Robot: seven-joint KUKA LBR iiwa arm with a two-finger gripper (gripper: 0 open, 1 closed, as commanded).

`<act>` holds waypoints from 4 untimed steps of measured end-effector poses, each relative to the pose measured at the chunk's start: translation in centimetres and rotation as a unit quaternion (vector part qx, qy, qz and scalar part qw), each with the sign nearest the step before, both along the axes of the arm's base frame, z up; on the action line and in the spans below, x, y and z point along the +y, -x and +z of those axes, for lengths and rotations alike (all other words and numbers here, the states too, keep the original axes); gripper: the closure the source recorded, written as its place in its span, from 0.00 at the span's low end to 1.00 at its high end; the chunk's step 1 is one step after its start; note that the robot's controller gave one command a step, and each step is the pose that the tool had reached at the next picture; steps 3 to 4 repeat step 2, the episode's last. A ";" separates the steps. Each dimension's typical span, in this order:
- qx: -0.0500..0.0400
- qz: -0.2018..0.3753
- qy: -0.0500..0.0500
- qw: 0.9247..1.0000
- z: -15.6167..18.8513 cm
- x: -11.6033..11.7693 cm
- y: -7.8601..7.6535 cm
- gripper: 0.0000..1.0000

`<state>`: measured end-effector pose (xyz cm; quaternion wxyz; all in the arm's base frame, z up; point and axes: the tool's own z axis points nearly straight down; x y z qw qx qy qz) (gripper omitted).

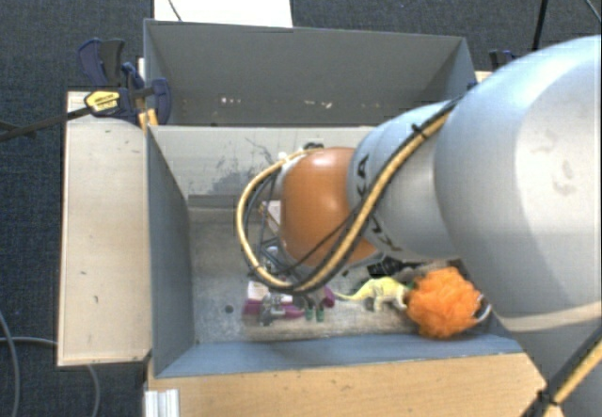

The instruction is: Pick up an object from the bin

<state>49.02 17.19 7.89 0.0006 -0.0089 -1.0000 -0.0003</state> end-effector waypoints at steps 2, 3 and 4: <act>-0.001 -0.041 0.000 0.999 13.5 1.3 0.6 1.00; -0.001 -0.041 0.000 0.999 13.5 1.3 0.6 1.00; -0.001 -0.041 0.000 0.999 13.5 1.3 0.6 1.00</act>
Offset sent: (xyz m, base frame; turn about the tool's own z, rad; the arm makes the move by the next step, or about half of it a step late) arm -0.0066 0.0126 0.1350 0.0835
